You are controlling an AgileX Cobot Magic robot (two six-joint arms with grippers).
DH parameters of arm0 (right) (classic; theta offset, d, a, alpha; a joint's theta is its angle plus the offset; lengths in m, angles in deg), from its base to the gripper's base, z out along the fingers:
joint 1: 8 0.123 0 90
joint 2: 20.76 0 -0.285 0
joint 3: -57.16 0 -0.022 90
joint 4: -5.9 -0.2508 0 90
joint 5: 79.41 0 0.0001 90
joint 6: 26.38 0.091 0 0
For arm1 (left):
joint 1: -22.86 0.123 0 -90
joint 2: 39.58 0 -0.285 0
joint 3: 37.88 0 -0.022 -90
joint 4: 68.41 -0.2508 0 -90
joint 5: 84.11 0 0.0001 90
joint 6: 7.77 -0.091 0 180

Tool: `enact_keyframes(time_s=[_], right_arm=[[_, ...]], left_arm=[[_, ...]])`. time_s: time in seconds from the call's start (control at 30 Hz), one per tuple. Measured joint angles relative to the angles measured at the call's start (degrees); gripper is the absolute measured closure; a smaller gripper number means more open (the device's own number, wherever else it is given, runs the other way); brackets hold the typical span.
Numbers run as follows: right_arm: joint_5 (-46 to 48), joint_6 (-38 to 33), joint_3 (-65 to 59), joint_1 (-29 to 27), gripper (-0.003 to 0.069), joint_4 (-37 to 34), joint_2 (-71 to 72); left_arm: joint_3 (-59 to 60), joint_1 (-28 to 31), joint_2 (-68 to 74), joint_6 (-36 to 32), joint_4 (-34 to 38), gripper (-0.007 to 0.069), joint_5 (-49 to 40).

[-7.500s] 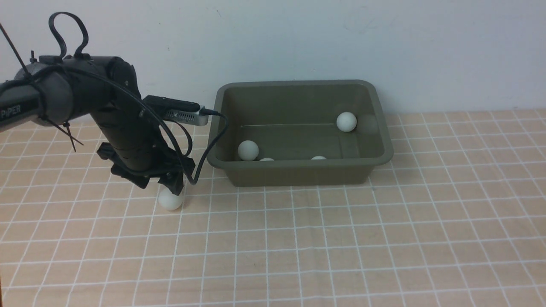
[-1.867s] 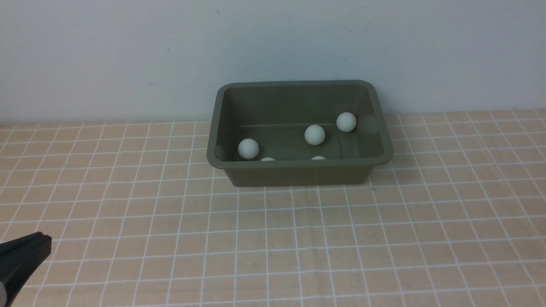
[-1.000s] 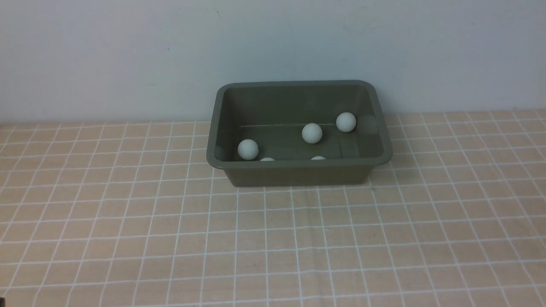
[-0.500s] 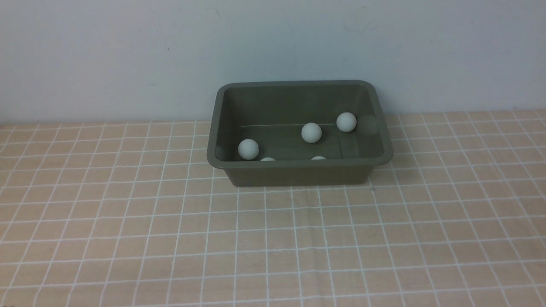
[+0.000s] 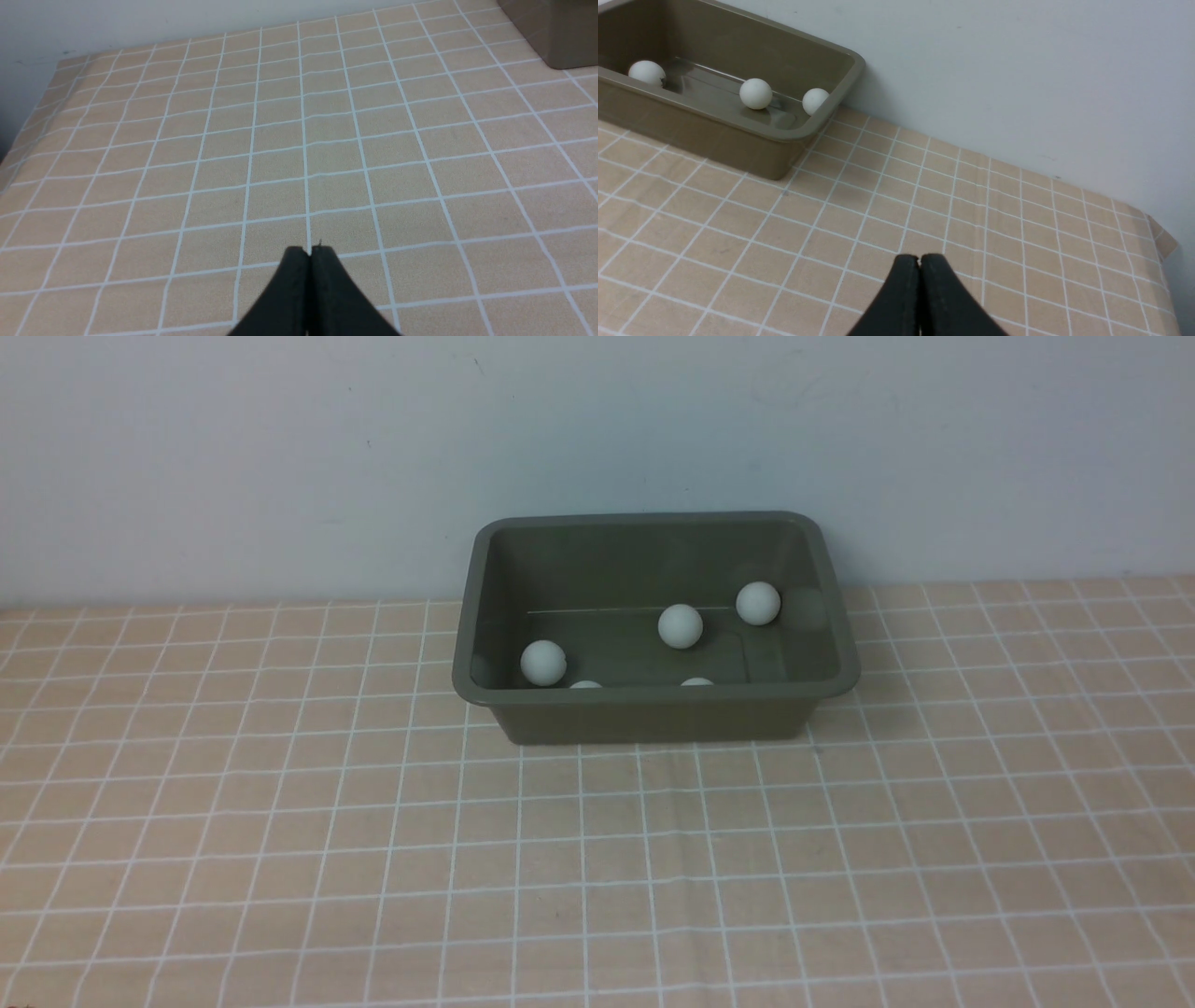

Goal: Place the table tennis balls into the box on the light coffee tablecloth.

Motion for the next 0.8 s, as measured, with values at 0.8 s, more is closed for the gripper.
enact_keyframes(time_s=[0.8], right_arm=[[-17.91, 6.43, -20.32, -22.21, 0.0676, -8.21, 15.31]], left_arm=[[0.00, 0.00, 0.00, 0.00, 0.04, 0.0693, -0.05]])
